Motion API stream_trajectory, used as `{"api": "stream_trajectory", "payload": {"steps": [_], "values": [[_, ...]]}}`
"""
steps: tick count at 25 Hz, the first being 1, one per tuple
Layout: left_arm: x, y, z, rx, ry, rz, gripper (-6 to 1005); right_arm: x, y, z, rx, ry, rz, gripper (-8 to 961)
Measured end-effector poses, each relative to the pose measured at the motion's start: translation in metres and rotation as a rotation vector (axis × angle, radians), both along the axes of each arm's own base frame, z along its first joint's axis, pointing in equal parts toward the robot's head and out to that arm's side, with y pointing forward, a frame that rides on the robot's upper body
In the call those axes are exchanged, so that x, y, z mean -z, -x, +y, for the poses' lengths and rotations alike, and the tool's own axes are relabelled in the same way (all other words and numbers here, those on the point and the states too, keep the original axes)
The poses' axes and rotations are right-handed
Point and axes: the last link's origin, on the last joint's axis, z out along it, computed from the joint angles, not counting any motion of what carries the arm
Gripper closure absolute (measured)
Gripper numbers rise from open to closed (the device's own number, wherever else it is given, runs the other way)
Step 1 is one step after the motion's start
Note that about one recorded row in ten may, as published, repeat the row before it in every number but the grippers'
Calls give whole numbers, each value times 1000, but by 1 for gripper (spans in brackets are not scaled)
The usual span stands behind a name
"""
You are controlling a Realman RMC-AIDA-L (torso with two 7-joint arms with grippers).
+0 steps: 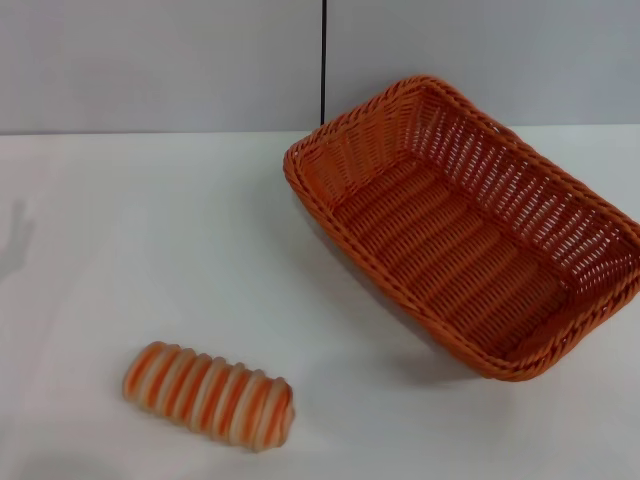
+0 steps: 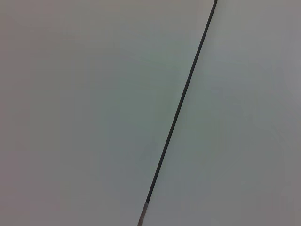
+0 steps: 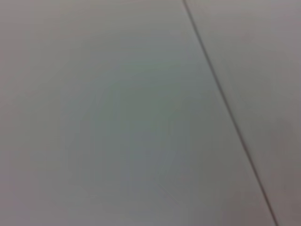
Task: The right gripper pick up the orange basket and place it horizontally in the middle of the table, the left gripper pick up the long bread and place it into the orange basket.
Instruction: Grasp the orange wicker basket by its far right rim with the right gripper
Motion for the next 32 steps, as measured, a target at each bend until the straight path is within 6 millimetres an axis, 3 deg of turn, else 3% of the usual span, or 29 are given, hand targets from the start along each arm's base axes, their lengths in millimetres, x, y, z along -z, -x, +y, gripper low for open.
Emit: {"api": "stream_trajectory", "payload": {"steps": [16,25,27,28,32], "values": [[-3,1,6,-4,-4,12,139,0,6,2,-97,54,29,232],[-2,4,7,-29,1,-9,140,-54,37,4,-495,139,78,232],[-2,4,7,-29,1,-9,140,-76,47,6,-604,218,100,232],[-2,4,8,-29,2,-9,141,-76,47,6,-604,218,100,231],[-1,4,9,-29,5,-12,141,-107,63,16,-714,417,126,231]]}}
